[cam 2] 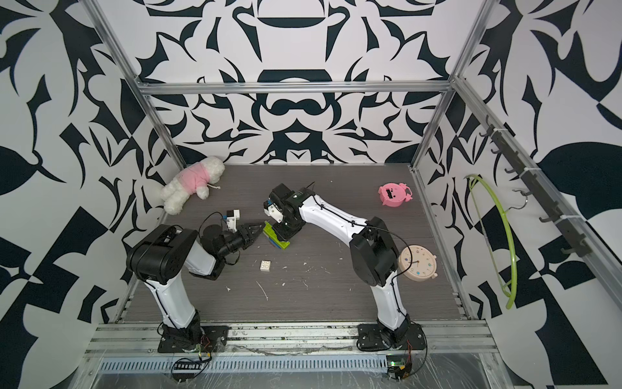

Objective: Assemble a heart with lego
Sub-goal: Assemble the lego brick with the lego brick.

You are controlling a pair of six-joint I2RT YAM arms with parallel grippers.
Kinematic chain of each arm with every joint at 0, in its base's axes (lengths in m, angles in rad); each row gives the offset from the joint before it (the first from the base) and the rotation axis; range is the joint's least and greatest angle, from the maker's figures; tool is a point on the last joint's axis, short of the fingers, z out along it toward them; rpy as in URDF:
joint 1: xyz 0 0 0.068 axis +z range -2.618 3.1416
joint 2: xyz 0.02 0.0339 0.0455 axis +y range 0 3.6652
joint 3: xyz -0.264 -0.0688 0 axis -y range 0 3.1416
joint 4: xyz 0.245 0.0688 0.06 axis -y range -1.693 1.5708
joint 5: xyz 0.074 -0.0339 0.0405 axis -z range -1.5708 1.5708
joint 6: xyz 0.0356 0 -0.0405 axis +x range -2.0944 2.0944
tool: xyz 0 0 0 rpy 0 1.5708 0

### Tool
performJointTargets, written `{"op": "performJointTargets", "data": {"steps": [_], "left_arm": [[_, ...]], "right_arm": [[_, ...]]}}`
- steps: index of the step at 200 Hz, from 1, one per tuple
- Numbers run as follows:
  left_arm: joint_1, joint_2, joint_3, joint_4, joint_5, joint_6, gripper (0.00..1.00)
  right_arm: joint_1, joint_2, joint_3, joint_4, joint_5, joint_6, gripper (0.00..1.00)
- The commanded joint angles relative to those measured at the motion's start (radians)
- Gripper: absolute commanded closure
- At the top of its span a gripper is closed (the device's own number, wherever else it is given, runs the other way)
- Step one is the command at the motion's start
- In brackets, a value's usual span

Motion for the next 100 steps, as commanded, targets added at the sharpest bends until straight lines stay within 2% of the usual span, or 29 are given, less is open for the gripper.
{"op": "performJointTargets", "data": {"steps": [1, 100], "left_arm": [[0.004, 0.03, -0.021, -0.051, -0.001, 0.027, 0.76], [0.008, 0.031, -0.023, -0.046, 0.002, 0.028, 0.76]], "right_arm": [[0.013, 0.011, 0.039, -0.021, -0.008, 0.001, 0.76], [0.024, 0.054, 0.032, -0.053, 0.077, 0.001, 0.76]]}}
